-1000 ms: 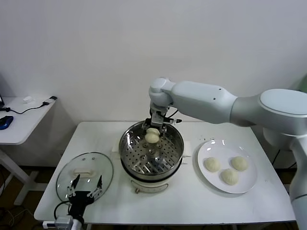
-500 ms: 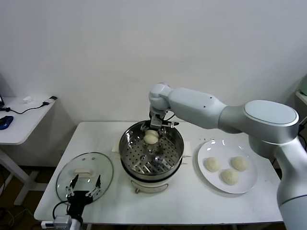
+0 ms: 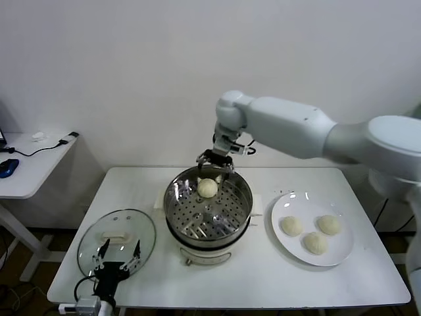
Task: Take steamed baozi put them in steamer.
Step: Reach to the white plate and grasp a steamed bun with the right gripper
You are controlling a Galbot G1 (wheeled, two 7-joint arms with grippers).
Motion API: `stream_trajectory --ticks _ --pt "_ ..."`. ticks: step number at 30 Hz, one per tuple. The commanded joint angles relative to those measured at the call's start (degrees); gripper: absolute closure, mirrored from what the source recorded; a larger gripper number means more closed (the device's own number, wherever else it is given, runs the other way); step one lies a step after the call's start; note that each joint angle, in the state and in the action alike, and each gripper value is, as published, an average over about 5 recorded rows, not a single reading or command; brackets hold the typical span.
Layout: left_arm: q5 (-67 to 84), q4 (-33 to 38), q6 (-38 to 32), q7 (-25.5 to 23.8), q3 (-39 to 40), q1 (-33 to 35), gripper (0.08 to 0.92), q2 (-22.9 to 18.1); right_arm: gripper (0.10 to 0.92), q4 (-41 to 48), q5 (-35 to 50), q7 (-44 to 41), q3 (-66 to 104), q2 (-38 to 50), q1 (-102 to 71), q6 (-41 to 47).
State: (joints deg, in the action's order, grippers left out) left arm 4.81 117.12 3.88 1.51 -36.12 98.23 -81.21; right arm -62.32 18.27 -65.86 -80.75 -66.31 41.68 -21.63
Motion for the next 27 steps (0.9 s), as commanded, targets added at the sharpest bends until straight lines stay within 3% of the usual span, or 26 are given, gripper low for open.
stream_trajectory --ticks 1,7,10,27 --pt "-0.1 0.1 0.0 0.1 -0.3 -0.2 0.177 0.1 0.203 -7.2 16.5 2.1 -12.1 21.7 9.0 16.8" --pt "0.5 -0.8 0.1 0.1 -0.5 -1.0 0.177 0.1 0.203 -20.0 13.4 8.6 -20.9 33.7 7.4 28.3" --pt "0.7 -1.2 0.1 0.2 -0.3 -1.3 0.177 0.0 0.203 -22.3 12.6 11.4 -20.3 36.2 3.5 32.3" --pt "0.5 -1.5 0.8 0.7 -0.5 -1.2 0.177 -1.2 0.203 -14.3 5.1 17.2 -3.8 31.7 -20.5 38.7"
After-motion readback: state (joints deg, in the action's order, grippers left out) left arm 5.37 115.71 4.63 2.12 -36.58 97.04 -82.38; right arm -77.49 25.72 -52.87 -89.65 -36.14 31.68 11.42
